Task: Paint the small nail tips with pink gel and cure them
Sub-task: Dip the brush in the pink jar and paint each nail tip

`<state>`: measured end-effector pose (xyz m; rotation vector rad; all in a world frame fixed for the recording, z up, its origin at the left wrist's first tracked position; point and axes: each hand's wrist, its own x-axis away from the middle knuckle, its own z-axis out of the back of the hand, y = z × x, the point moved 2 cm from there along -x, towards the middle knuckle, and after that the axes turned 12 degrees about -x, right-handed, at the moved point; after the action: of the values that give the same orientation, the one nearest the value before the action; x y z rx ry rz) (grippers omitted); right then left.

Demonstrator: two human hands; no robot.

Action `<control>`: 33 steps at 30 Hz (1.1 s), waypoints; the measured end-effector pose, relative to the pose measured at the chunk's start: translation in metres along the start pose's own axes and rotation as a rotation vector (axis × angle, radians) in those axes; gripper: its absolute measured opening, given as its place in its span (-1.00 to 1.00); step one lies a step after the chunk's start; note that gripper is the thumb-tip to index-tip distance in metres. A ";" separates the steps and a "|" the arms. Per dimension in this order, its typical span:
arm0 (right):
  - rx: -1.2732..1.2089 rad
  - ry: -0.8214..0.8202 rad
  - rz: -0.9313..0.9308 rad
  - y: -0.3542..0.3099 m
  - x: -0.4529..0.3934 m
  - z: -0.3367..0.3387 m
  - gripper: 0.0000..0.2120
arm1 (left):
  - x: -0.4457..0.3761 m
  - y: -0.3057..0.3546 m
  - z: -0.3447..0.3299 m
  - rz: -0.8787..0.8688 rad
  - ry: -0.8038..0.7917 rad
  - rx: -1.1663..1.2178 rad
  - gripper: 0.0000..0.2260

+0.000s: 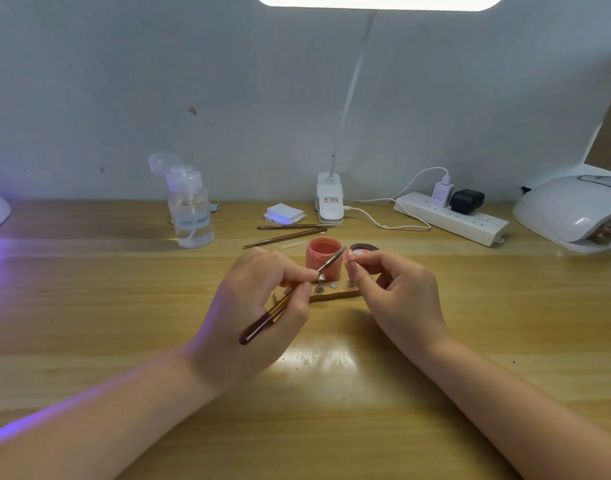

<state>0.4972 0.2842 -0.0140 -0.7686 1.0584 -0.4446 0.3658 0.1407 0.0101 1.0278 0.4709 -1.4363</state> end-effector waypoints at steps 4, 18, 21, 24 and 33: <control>-0.005 0.000 -0.007 0.000 0.000 0.000 -0.92 | 0.001 -0.002 0.000 0.031 -0.024 0.054 -0.86; 0.000 -0.016 -0.007 -0.002 0.000 0.000 -0.92 | 0.003 0.004 0.000 0.030 -0.049 0.082 -0.84; -0.003 -0.020 -0.003 -0.002 0.000 0.000 -0.91 | 0.002 0.003 0.000 0.046 -0.023 0.075 -0.86; -0.001 -0.023 0.005 -0.002 0.000 0.000 -0.90 | 0.001 0.002 0.000 0.051 -0.034 0.063 -0.86; 0.025 -0.005 0.041 -0.001 0.000 0.001 -0.92 | 0.003 0.003 0.000 0.058 -0.022 0.056 -0.84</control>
<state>0.4979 0.2836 -0.0133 -0.7245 1.0601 -0.4200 0.3696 0.1385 0.0081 1.0611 0.3843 -1.4147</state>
